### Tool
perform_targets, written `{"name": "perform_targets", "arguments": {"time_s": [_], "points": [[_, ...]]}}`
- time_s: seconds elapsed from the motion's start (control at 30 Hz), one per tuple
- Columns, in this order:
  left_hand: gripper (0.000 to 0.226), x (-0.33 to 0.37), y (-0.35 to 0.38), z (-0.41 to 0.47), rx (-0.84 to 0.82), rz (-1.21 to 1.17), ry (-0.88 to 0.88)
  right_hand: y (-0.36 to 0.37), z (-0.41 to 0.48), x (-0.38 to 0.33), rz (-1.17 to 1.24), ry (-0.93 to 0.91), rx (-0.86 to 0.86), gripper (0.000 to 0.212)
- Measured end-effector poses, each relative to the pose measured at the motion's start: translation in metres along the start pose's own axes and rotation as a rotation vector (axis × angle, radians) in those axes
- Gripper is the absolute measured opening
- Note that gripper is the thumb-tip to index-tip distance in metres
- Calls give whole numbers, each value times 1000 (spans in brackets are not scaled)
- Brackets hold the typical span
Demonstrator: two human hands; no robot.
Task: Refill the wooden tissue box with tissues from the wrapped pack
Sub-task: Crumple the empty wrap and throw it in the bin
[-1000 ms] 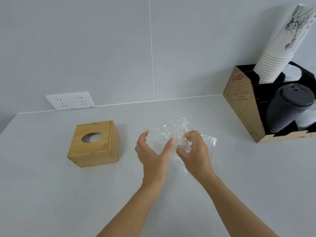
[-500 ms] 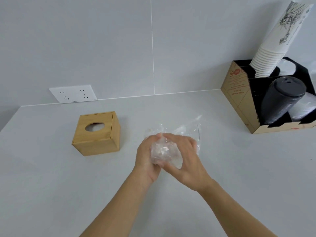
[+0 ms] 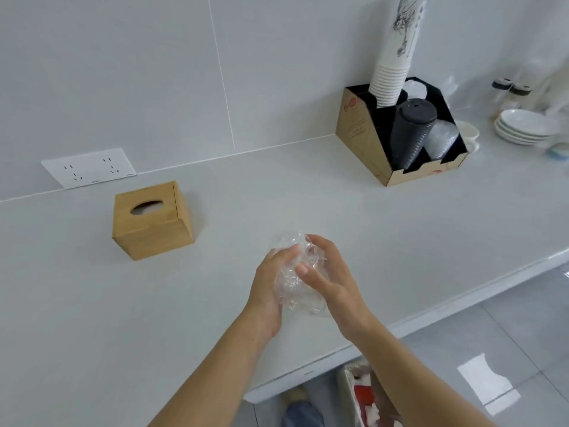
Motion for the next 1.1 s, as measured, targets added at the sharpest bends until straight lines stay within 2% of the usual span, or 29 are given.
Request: {"name": "perform_targets", "arguments": {"time_s": [0.4,0.53,0.7,0.9,1.0,1.1], "points": [[63,-63,70,-49,-64,154,-64,-88,-58,24,39,-15,246,55],[68,-98,99,-55,-46,250,-83,-132,-72,48,77,-15,304,38],[73,-153,133,-55,46,294,-94,-195,-87,87,30,25,354,48],[42,-222,155,-42,111,488,-18,-253,-106,165,26,153,391,39],[32,-257,164,-26,53,567,-27,-272,-109,211,10,233,470,48],[25,-302,164,6,-74,637,-53,-287,-106,273,-29,315,577,48]]}}
Point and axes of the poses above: each hand's wrist, its own z-axis towards the middle knuckle, its own y-axis out of the palm, x = y × z, the point moved 6 cm from there along z, towards the middle knuckle, and after that the axes turned 11 degrees about x, right-handed, at the moved point
